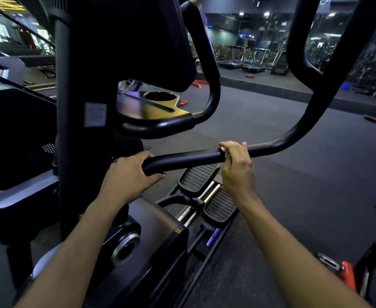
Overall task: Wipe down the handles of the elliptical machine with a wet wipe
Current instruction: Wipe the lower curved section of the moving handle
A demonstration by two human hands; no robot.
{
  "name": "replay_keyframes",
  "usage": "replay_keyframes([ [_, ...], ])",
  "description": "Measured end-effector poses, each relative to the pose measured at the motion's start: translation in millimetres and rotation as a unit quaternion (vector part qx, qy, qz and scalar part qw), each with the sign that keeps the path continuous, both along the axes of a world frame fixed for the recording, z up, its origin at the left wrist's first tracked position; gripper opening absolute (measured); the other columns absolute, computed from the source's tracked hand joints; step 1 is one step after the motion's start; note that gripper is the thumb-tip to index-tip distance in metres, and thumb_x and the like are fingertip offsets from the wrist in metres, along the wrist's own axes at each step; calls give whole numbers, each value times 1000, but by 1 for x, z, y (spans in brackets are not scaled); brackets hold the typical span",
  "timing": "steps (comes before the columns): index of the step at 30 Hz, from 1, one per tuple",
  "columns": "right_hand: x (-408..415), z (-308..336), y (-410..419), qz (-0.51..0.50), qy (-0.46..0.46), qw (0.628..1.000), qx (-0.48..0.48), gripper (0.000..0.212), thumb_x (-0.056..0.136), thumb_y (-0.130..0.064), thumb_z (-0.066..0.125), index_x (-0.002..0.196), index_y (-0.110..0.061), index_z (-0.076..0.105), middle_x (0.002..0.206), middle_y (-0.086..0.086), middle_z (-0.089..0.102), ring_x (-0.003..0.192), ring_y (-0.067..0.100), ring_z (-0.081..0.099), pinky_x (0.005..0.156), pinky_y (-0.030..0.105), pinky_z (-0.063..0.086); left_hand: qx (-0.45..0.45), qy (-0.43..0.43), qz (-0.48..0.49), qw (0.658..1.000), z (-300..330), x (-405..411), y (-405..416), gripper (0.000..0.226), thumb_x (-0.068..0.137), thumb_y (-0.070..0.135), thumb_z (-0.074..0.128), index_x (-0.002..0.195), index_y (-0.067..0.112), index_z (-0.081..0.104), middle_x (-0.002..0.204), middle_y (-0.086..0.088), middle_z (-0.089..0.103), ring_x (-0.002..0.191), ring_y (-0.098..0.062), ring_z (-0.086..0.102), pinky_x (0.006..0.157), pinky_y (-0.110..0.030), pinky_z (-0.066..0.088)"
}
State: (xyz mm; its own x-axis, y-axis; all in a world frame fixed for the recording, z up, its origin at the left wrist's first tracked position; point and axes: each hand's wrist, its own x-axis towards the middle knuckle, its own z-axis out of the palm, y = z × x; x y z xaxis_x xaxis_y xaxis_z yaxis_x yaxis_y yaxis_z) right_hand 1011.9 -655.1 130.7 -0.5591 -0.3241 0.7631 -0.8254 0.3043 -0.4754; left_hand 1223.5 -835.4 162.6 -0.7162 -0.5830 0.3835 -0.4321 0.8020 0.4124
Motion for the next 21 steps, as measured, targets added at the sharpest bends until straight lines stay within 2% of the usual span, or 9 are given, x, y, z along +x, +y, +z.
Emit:
replay_keyframes([
  [2,10,-2,-7,24,14,1000,12,30,97,3,48,119,-7,67,118,7,68,116,26,61,124,45,25,-2,5,1,1000,0,0,0,40,82,58,78,111,36,64,87,9,64,84,-20,64,69,-31,41],
  [5,5,-11,3,65,114,990,53,44,90,15,53,129,-3,64,127,9,66,124,25,59,122,49,29,9,13,-7,1000,0,1,0,38,81,56,79,111,37,64,85,12,62,82,-17,61,70,-29,38],
  [7,9,-4,-3,37,71,996,43,40,92,11,52,126,-4,66,122,9,68,119,26,62,123,48,28,16,21,-20,999,0,2,-1,41,82,54,81,114,35,65,83,13,63,81,-15,60,71,-29,39],
  [9,26,7,-17,20,-5,1000,21,30,97,1,51,120,-7,69,114,6,70,109,23,64,125,41,24,21,29,-36,999,0,4,-1,42,83,52,81,116,32,66,81,15,61,79,-13,60,70,-28,39],
  [11,36,8,-22,66,17,997,37,29,97,-2,51,118,-8,69,112,4,70,108,19,62,126,36,21,26,36,-37,998,1,5,0,40,83,51,81,116,33,67,82,16,61,79,-13,62,70,-27,39],
  [14,29,2,-9,97,100,988,70,36,94,4,51,125,-5,66,120,6,69,114,20,61,125,41,25,26,38,-34,998,0,6,0,41,83,51,82,116,32,68,85,15,62,84,-16,65,73,-29,42],
  [17,34,11,-19,42,16,998,42,31,95,-4,48,116,-8,70,108,6,72,104,26,65,124,45,26,22,43,-39,998,-2,7,-1,42,82,51,82,118,34,68,90,12,68,90,-18,68,76,-29,47],
  [19,47,17,-31,67,18,996,52,31,94,-5,46,113,-7,71,105,6,72,101,26,65,124,46,27,32,55,-47,997,-4,10,-1,44,82,48,83,122,36,67,95,18,67,87,-7,65,74,-21,45],
  [21,49,9,-29,117,110,983,87,36,92,2,46,121,-3,67,113,8,69,107,24,63,122,47,29,86,79,-65,991,-10,18,-4,52,82,41,86,129,38,64,98,25,66,86,9,63,77,-4,40],
])
